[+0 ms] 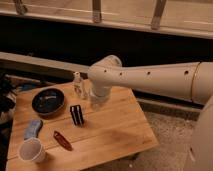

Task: Knock the eraser over

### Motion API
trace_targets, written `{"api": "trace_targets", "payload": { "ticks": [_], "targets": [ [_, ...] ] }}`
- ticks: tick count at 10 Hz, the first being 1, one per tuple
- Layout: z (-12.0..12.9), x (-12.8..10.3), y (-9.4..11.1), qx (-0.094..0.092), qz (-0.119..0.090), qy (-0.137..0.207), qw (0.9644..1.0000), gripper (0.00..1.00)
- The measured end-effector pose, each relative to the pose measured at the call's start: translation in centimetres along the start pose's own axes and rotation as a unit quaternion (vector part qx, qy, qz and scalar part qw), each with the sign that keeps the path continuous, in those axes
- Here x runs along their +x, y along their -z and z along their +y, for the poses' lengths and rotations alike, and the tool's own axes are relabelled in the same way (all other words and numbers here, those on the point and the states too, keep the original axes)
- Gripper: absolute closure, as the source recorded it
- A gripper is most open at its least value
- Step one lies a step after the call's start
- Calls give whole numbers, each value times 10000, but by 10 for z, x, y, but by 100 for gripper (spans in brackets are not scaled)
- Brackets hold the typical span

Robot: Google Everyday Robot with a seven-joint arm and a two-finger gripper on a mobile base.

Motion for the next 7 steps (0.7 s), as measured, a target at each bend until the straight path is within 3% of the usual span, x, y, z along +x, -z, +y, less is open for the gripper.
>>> {"api": "trace_targets", "payload": {
  "ticks": [7],
  "targets": [
    [12,10,-15,179,205,112,9996,100]
  ]
}}
